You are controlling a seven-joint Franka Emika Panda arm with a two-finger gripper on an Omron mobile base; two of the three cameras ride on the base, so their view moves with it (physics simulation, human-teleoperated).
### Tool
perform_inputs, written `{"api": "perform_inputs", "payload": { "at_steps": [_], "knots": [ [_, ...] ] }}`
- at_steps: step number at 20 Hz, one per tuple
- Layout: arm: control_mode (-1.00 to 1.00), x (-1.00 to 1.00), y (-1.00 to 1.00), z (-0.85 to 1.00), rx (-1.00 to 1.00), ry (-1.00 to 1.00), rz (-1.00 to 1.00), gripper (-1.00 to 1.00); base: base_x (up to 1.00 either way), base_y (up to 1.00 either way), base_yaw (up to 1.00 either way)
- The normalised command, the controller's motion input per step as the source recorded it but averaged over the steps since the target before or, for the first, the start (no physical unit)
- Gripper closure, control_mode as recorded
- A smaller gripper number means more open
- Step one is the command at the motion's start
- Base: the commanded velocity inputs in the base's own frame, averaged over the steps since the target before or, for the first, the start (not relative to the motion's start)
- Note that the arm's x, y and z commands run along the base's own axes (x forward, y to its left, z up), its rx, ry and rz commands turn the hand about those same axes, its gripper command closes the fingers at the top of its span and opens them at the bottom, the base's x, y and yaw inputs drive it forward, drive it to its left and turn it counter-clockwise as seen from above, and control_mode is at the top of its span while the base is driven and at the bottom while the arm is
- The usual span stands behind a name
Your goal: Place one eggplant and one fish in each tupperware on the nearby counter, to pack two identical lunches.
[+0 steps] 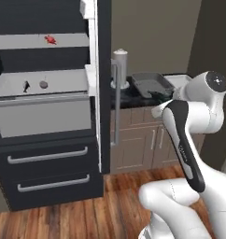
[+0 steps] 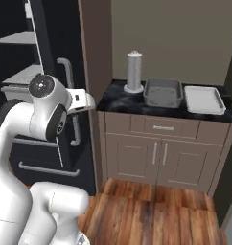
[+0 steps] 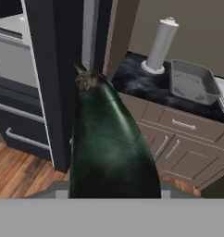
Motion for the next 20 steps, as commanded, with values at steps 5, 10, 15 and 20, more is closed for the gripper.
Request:
{"api": "perform_inputs", "payload": {
  "at_steps": [5,10,15,20],
  "knots": [
    [1.0,0.0,0.0,0.0,0.0,0.0,0.0,1.0,0.0,-1.0,-0.01],
    [1.0,0.0,0.0,0.0,0.0,0.0,0.0,1.0,0.17,-0.74,-0.03],
    [1.0,0.0,0.0,0.0,0.0,0.0,0.0,1.0,0.84,-0.22,-0.02],
    [1.0,0.0,0.0,0.0,0.0,0.0,0.0,1.0,1.0,0.0,-0.02]
  ]
}}
